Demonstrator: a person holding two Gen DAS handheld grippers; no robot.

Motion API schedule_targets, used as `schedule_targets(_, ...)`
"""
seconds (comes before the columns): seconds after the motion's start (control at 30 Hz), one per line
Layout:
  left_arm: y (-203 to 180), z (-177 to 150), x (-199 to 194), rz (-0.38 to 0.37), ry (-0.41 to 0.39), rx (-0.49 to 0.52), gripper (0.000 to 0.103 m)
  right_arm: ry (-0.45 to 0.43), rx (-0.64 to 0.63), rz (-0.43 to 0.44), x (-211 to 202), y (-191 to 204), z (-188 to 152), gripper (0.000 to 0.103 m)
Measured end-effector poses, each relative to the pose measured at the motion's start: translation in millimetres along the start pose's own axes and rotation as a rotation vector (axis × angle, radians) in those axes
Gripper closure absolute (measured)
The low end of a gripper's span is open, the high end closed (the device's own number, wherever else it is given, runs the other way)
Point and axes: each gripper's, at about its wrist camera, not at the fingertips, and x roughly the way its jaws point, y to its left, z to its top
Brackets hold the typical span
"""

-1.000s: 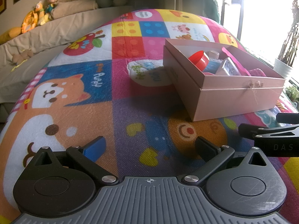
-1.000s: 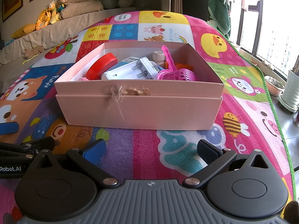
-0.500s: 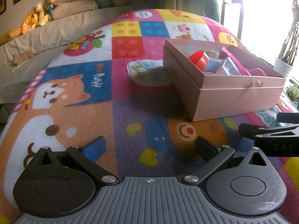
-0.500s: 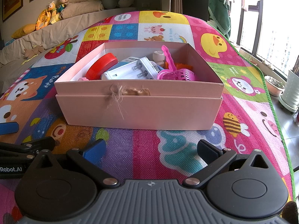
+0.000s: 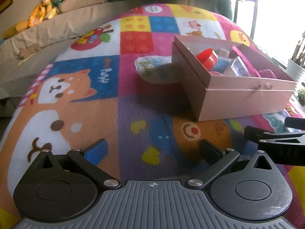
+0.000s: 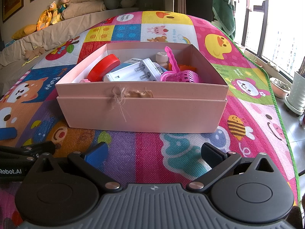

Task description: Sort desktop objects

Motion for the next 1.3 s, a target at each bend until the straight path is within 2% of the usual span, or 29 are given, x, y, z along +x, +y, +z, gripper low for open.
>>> schedule_targets(0.3,0.8,-3.4,-1.1,-0.001,-0.024,-0.012,0.0,0.0,0.0,0.0,-0.1,-0.1,0.0,0.0)
schedule_targets(1.3,0.9,-3.9,-1.1,-0.001,-0.026,-0.014,0.0,0.0,0.0,0.0,-0.2,0.4,0.2,0.0)
